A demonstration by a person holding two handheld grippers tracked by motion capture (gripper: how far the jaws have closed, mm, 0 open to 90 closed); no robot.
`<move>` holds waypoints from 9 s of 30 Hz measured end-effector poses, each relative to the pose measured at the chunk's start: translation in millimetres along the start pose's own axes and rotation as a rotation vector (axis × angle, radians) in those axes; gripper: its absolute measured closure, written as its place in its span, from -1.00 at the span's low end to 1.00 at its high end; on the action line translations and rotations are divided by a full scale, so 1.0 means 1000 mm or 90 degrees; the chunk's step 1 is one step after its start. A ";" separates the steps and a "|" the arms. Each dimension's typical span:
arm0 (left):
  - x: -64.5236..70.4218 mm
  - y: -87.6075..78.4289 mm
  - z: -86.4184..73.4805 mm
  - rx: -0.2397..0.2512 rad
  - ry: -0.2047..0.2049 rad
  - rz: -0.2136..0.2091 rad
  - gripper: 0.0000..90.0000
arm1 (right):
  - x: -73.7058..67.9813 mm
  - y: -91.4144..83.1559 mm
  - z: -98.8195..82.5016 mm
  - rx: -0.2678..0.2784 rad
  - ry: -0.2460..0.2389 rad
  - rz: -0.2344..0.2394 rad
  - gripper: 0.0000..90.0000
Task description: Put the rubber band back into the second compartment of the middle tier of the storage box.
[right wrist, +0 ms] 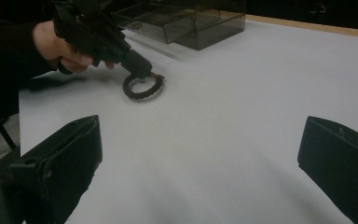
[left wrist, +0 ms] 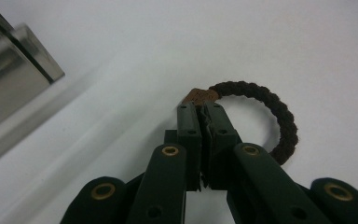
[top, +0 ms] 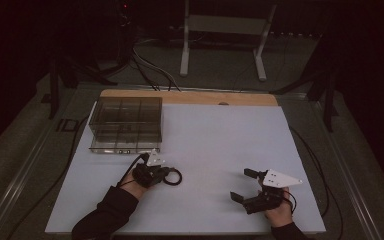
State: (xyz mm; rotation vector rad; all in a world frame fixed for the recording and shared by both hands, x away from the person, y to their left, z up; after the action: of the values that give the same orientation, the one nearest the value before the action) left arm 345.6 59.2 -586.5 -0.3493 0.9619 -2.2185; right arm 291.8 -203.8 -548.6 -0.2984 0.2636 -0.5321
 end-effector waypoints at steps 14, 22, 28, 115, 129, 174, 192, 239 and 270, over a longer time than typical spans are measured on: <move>0.005 -0.015 0.011 0.012 0.008 -0.015 0.96 | -0.001 0.001 0.000 0.000 0.000 -0.001 -1.00; 0.006 -0.023 0.014 0.011 0.012 -0.022 0.96 | 0.000 0.001 -0.001 -0.002 0.003 0.001 -1.00; 0.005 -0.028 0.017 0.012 0.012 -0.021 0.96 | -0.001 0.001 0.000 -0.001 0.002 0.000 -1.00; -0.108 -0.112 0.015 0.058 -0.103 0.091 0.96 | -0.001 0.001 0.000 0.002 0.006 0.001 -1.00; -0.145 -0.101 -0.003 0.053 -0.158 0.120 0.96 | -0.001 0.002 -0.001 -0.002 0.007 0.003 -1.00; -0.173 -0.053 -0.016 -0.031 -0.165 0.134 0.94 | -0.001 0.002 -0.002 -0.006 0.009 0.006 -1.00; -0.173 -0.059 -0.008 -0.009 -0.187 0.158 0.68 | -0.001 0.002 -0.002 -0.006 0.011 0.007 -1.00; -0.154 -0.114 -0.002 0.031 -0.240 0.158 -0.97 | -0.001 0.003 -0.002 -0.006 0.013 0.007 -1.00; -0.128 -0.123 0.000 0.103 -0.186 0.144 -0.99 | -0.001 0.001 -0.002 -0.004 0.016 0.009 -1.00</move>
State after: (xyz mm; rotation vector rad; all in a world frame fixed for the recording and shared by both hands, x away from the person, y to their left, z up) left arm 379.0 207.0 -495.1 -0.4512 0.6291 -1.9568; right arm 290.7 -202.6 -550.8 -0.2952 0.2918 -0.5218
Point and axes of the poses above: each handheld gripper's, and its own axes: y roughly forward along the jaws, z roughly out of its top, x roughly to its right, the point moved 9 cm from there along y, roughly forward along the jaws, and after that the axes turned 3 degrees about z, right-handed, at the moved point
